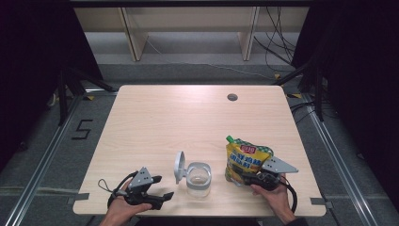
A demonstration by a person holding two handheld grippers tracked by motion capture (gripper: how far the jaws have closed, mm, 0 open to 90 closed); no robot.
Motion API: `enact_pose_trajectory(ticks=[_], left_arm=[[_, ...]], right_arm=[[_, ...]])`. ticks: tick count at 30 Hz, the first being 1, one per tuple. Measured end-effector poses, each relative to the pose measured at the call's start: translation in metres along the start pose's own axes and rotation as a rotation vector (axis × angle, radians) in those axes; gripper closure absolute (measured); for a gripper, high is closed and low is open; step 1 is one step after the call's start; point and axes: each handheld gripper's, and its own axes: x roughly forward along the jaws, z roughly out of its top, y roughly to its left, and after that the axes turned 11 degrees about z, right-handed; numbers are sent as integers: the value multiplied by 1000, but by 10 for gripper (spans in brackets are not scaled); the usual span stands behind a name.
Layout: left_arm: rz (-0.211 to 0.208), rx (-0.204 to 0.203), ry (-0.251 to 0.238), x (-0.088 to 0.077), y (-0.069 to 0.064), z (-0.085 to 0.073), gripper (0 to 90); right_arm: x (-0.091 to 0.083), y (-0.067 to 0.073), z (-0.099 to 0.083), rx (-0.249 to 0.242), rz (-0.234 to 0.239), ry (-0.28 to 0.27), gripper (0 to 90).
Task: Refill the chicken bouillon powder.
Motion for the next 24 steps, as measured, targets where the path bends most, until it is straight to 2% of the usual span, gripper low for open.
enact_pose_trajectory(ticks=[1, 2, 3, 5, 6, 7, 8, 9, 10, 11, 13, 14, 16, 19, 20, 22, 24], left_arm=[[-2, 5, -6, 0, 0, 0, 237], [-3, 15, -9, 0, 0, 0, 237], [-2, 17, -8, 0, 1, 0, 237], [-3, 16, -8, 0, 1, 0, 237], [-2, 16, -8, 0, 1, 0, 237], [-3, 15, -9, 0, 1, 0, 237], [-2, 21, -6, 0, 1, 0, 237], [-2, 22, -4, 0, 1, 0, 237], [-1, 23, -4, 0, 1, 0, 237], [0, -1, 0, 0, 0, 0, 237], [4, 7, 5, 0, 1, 0, 237], [3, 6, 5, 0, 1, 0, 238], [5, 5, 1, 0, 1, 0, 238], [1, -4, -3, -1, 0, 0, 238], [1, -4, -3, -1, 0, 0, 238], [6, 19, -2, -1, 1, 0, 238], [3, 0, -1, -1, 0, 0, 238]], right_arm=[[0, 0, 0, -2, -3, 10, 330], [0, 1, 0, 21, 3, 9, 331], [1, 1, 0, 26, 7, -7, 331], [2, 2, -1, 21, -7, 4, 330], [3, 2, -1, 45, 17, 13, 332], [3, 0, -1, 18, 1, 12, 334], [6, 0, -1, 19, 13, -12, 336], [6, 0, -2, 11, -3, 10, 339], [6, 0, -2, 10, 2, 1, 347], [4, 2, -1, 27, -7, 36, 358], [5, 3, 0, 40, 5, 26, 417], [5, 2, 0, 22, 14, 23, 436], [5, 1, 1, 4, -3, 42, 442], [5, 3, 1, 37, -9, 39, 447], [5, 1, 2, 19, 3, 43, 448], [5, 3, 2, 32, 3, 44, 449], [5, 3, 2, 33, -3, 46, 451]])
